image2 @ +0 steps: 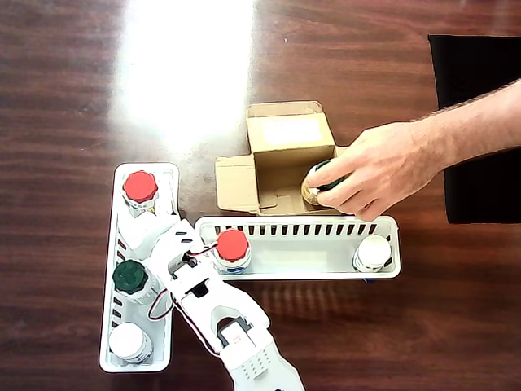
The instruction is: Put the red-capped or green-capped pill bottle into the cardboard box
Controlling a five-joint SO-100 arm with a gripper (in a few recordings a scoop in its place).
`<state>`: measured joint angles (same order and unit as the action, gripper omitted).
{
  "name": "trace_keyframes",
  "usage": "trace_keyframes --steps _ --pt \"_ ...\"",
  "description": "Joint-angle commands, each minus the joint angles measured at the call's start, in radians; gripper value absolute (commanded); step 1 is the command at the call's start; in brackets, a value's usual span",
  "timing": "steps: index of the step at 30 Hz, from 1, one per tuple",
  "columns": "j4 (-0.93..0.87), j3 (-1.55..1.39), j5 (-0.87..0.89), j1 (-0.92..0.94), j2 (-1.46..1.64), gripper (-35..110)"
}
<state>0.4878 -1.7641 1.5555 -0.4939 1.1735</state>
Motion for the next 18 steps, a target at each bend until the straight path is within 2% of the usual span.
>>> trace_keyframes --steps 1,4,6,14,18 --pt "0.044 0.055 -0.006 0.000 0.031 63" --pt "0.044 0.051 -0.002 0.011 0.034 63" --pt "0.043 0.044 0.005 0.017 0.041 56" --pt "-0.023 0.032 -0.025 0.015 0.147 -5" --pt "-0.170 0.034 -0.069 0.003 0.285 -1"
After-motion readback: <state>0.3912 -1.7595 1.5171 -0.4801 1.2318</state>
